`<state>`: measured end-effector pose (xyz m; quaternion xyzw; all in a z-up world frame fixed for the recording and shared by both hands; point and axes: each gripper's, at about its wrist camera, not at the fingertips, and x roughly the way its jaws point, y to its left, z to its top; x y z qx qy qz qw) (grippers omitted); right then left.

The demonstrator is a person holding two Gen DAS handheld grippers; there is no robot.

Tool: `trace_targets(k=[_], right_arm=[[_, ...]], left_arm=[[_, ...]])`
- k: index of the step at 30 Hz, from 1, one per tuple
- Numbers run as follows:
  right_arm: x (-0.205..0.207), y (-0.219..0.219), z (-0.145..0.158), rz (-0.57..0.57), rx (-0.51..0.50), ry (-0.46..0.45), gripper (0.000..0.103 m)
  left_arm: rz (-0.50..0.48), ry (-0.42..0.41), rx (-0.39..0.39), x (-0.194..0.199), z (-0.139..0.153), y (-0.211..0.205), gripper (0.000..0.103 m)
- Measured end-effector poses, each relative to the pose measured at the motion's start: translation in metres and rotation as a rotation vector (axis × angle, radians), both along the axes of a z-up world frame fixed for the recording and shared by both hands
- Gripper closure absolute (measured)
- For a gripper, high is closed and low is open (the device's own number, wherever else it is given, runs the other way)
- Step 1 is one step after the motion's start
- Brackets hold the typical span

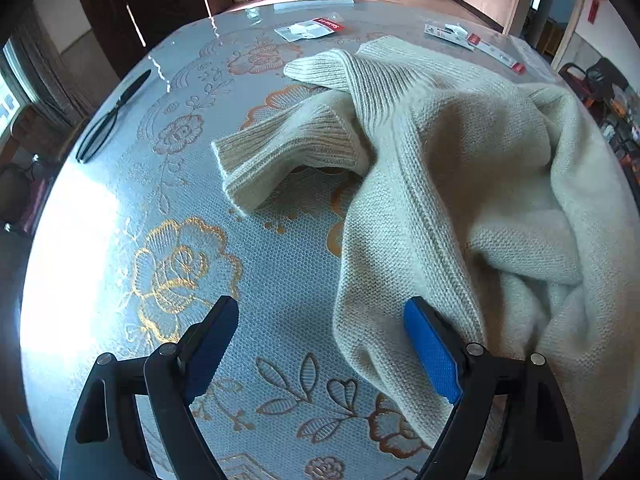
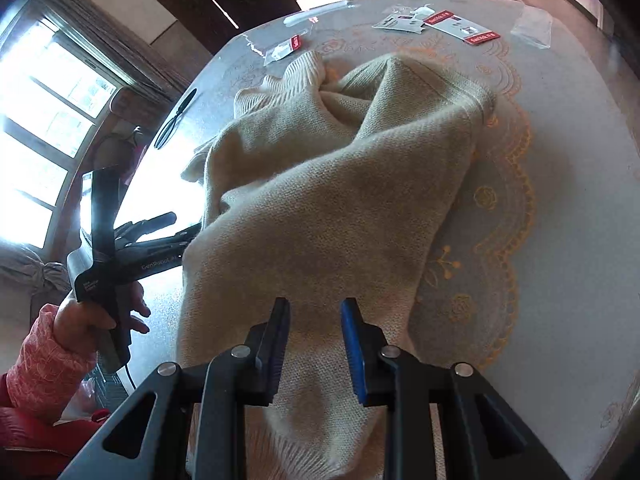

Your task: Fold clothes

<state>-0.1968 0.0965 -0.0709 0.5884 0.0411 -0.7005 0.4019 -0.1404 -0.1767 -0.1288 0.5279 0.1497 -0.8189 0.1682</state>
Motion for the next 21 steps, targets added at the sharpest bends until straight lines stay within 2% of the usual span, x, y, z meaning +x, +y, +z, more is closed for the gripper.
trace_targets(k=[2, 3, 5, 6, 8, 10, 13, 15, 16, 17, 18, 21], right_arm=[[0.000, 0.005, 0.002, -0.011, -0.017, -0.011, 0.077], [-0.001, 0.007, 0.002, -0.017, -0.023, -0.015, 0.077], [-0.001, 0.008, -0.001, -0.018, -0.014, -0.016, 0.077], [-0.001, 0.008, -0.001, -0.016, -0.002, -0.011, 0.077], [0.001, 0.007, -0.002, -0.006, 0.019, 0.001, 0.077], [0.003, 0.006, -0.002, 0.003, 0.037, 0.015, 0.077], [0.005, 0.006, -0.001, 0.007, 0.060, 0.037, 0.077], [0.002, 0.012, 0.001, -0.032, 0.050, 0.051, 0.077], [0.001, 0.017, 0.003, -0.053, 0.046, 0.059, 0.077], [0.000, 0.021, 0.005, -0.071, 0.041, 0.069, 0.077], [-0.002, 0.026, 0.007, -0.088, 0.037, 0.078, 0.077], [-0.002, 0.036, 0.009, -0.109, 0.050, 0.085, 0.077]], left_arm=[[0.004, 0.054, 0.113, 0.002, 0.007, -0.003, 0.016], [-0.010, 0.063, 0.124, 0.001, 0.010, 0.000, 0.016], [-0.046, 0.029, 0.074, -0.004, 0.009, 0.010, 0.016], [-0.060, -0.023, 0.035, -0.007, 0.003, 0.016, 0.016], [-0.036, -0.079, 0.027, -0.007, -0.007, 0.016, 0.016], [0.000, -0.072, 0.038, -0.004, -0.010, 0.015, 0.014], [-0.005, -0.047, -0.003, -0.008, -0.013, 0.027, 0.010], [-0.033, -0.024, 0.000, -0.011, -0.009, 0.032, 0.027], [-0.067, -0.016, 0.020, -0.012, -0.004, 0.033, 0.067], [-0.090, -0.018, 0.048, -0.014, -0.001, 0.032, 0.086], [-0.096, -0.030, 0.071, -0.014, 0.002, 0.026, 0.086], [-0.140, -0.029, 0.044, -0.009, 0.021, 0.009, 0.087]])
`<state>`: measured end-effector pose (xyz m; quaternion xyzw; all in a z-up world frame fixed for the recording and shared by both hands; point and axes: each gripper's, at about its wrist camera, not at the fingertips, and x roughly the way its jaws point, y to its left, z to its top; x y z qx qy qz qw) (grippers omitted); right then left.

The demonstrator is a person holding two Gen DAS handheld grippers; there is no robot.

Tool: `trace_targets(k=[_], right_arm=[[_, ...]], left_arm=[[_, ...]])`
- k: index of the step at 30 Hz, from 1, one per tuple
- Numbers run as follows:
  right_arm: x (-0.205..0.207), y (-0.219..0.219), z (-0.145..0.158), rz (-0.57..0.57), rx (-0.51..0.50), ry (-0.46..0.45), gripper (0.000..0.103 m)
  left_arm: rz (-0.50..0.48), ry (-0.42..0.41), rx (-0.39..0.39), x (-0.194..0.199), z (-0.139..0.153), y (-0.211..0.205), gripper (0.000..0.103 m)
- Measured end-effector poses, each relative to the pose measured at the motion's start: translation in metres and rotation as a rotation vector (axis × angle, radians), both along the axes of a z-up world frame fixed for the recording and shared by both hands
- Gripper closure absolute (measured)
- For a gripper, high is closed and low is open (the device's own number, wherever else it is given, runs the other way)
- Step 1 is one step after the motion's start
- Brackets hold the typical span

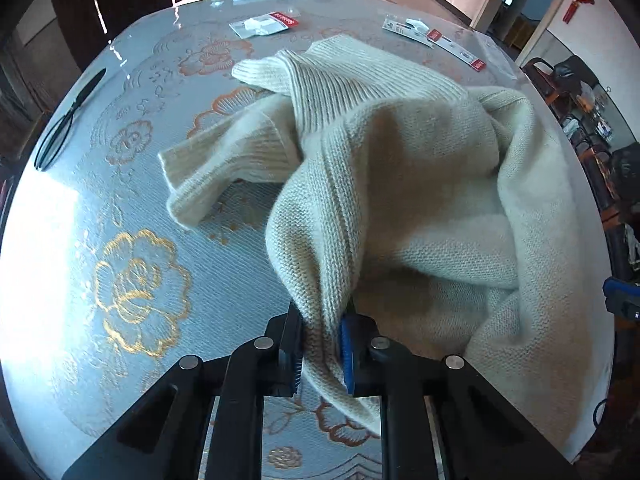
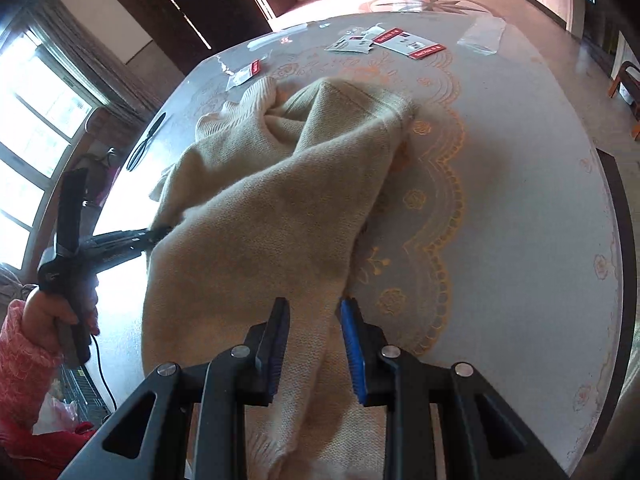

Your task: Fold clothes

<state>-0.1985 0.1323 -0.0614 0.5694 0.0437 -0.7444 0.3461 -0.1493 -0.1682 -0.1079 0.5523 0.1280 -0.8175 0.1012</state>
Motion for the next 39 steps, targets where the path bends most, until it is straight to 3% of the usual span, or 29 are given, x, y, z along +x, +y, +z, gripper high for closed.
trace_targets(k=[3, 7, 9, 11, 13, 18, 22, 23, 24, 27, 30, 33, 39], right_arm=[[0.000, 0.004, -0.002, -0.004, 0.013, -0.006, 0.077], [-0.003, 0.000, -0.010, -0.021, -0.007, -0.029, 0.077], [-0.006, -0.009, -0.014, -0.031, -0.084, -0.091, 0.076], [-0.016, -0.027, -0.029, -0.056, -0.177, -0.211, 0.076], [-0.021, -0.054, -0.046, -0.067, -0.232, -0.328, 0.076], [-0.014, -0.127, -0.074, -0.034, -0.320, -0.494, 0.073], [-0.004, -0.168, -0.082, 0.017, -0.307, -0.516, 0.073], [-0.004, -0.175, -0.082, 0.018, -0.277, -0.491, 0.077], [-0.004, -0.182, -0.082, 0.018, -0.247, -0.465, 0.094], [-0.005, -0.185, -0.068, 0.020, -0.266, -0.430, 0.098], [-0.007, -0.158, -0.035, 0.012, -0.336, -0.373, 0.099], [-0.011, -0.099, 0.002, -0.040, -0.372, -0.293, 0.099], [-0.038, 0.054, 0.023, -0.287, -0.218, -0.150, 0.099]], left_arm=[[-0.051, 0.017, -0.088, 0.006, 0.029, -0.017, 0.088], [-0.040, 0.072, -0.158, 0.009, 0.075, -0.053, 0.088], [-0.054, 0.096, -0.184, 0.002, 0.095, -0.071, 0.088], [-0.066, 0.102, -0.211, 0.002, 0.105, -0.076, 0.088], [-0.062, 0.091, -0.215, 0.004, 0.105, -0.084, 0.088], [-0.009, 0.070, -0.174, 0.022, 0.077, -0.093, 0.088], [0.020, 0.079, -0.146, 0.032, 0.066, -0.099, 0.088], [0.025, 0.083, -0.141, 0.033, 0.065, -0.099, 0.088], [0.029, 0.085, -0.137, 0.034, 0.063, -0.100, 0.088], [0.044, 0.085, -0.142, 0.037, 0.060, -0.107, 0.088], [0.061, 0.077, -0.148, 0.040, 0.061, -0.119, 0.088], [0.071, 0.065, -0.164, 0.044, 0.064, -0.133, 0.088], [0.054, 0.040, -0.197, 0.039, 0.068, -0.154, 0.088]])
